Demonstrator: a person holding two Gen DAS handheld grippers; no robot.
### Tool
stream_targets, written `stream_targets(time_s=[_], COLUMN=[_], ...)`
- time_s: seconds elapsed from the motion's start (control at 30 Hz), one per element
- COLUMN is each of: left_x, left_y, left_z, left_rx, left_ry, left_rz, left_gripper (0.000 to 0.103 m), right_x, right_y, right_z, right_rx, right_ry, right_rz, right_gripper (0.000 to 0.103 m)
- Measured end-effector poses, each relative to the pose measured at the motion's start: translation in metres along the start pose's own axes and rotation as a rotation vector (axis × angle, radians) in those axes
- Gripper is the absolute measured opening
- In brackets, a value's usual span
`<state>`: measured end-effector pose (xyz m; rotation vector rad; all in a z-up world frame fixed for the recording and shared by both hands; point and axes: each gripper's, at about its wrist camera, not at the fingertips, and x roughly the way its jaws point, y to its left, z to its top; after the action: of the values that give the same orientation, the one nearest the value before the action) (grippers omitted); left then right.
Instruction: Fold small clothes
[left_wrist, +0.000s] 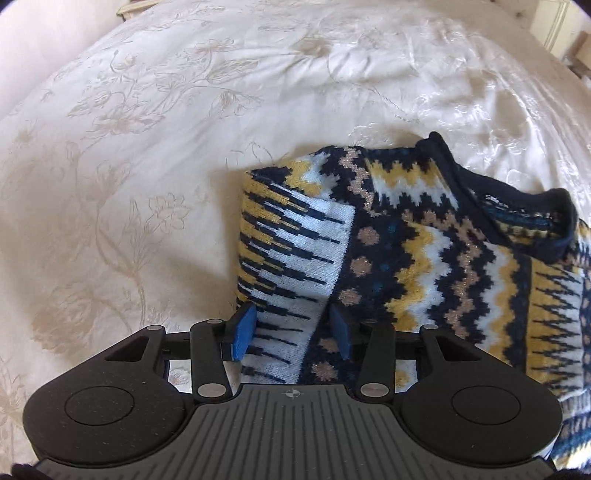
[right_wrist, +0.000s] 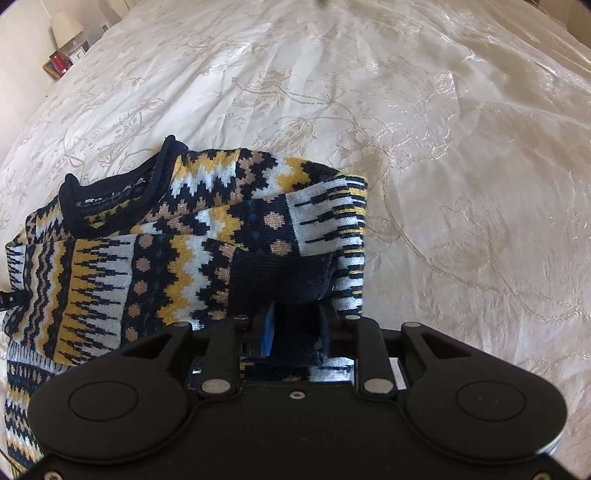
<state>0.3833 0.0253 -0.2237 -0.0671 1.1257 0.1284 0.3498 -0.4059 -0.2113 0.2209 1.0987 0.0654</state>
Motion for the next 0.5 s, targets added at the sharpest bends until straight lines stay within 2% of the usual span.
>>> stream_targets(time_s=[0.2,0.23,0.27,0.3,0.33,0.37,0.43,0.5], left_x=[-0.004,-0.003,-0.003,-0.002,0.001,0.002,0.001,-0.005], left_y=[0.0,0.001,0.003,0.006,0.012,0.018,0.028,0.029], left_z=[-0.005,-0.005,-0.004,-0.005,-0.004,-0.006,-0.008,-0.013], left_rx=[0.018,0.017,0.013,0.0,-0.026,-0.049,-0.082,-0.057], left_ry=[-0.015,-0.014,-0.01,-0.008,-0.005,0.003,0.03,0.039], left_rz=[0.005,0.01,0.022,0.021,-0.002,-0.027,-0.07,-0.079], left_gripper=[0.047,0.053,0.067,0.074,0.082,0.087,0.092,0.092], right_x=[0.004,0.004,0.003,0.003,0.002,0.001,-0.002,-0.007], right_y=[-0.001,-0.001,-0.001,0.0,0.001,0.003,0.006,0.009], right_z=[-0.001,-0.001,-0.002,-0.002,-0.002,-0.002,-0.003,-0.006], right_rx=[0.015,0.019,0.021,0.02,0.015,0.009,-0.004,-0.012], right_ry=[-0.006,-0.007,-0.007,-0.006,-0.004,-0.003,-0.004,-0.01], right_rz=[0.006,0.009,0.014,0.017,0.02,0.024,0.031,0.027], right_gripper=[0.037,0.04,0.046,0.049,0.057,0.061,0.077,0.083])
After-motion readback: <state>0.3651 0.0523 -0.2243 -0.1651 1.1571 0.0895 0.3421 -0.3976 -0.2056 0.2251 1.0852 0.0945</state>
